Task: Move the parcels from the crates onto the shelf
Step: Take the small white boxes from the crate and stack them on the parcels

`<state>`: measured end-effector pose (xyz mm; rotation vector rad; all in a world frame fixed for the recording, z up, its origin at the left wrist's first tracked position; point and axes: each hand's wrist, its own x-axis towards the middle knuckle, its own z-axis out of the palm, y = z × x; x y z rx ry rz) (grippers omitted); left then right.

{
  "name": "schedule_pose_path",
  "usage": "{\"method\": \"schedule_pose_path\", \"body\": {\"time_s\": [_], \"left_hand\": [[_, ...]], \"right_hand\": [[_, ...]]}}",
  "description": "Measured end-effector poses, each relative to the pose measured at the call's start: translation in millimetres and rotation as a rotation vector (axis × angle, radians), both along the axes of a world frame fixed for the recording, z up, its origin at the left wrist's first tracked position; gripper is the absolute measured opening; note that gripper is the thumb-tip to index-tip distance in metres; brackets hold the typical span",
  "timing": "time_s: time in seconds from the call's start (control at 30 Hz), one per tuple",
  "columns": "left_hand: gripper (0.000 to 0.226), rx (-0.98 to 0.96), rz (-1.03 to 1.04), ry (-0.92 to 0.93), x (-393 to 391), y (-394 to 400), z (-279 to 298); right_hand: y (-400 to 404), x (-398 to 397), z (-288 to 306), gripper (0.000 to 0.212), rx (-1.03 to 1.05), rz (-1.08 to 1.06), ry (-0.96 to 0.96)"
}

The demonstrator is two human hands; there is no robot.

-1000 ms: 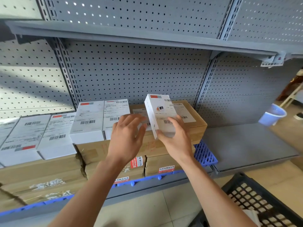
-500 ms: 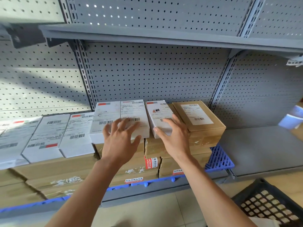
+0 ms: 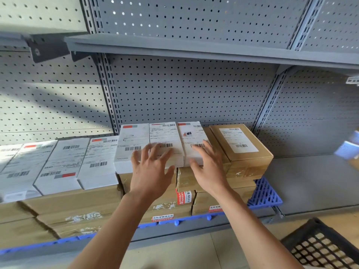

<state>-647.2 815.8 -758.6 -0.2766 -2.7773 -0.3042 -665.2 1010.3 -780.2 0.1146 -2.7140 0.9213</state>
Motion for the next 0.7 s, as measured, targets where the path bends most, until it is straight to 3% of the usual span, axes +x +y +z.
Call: {"method": "schedule_pose_path", "body": {"time_s": [0.2, 0.4, 0.7], "left_hand": [[0.052, 0.023, 0.009, 0.003, 3, 4, 1], [0.047, 0.066, -0.026, 0.038, 10, 19, 7], [0.038, 0.115, -0.087, 0.118, 33, 47, 16]], "right_hand": [[2, 11, 11, 0.056, 0.076, 0.017, -0.035], [9, 24, 27, 0.043, 0.039, -0.015, 0.052], [55, 76, 53, 0.038, 0.073, -0.109, -0.016]]}}
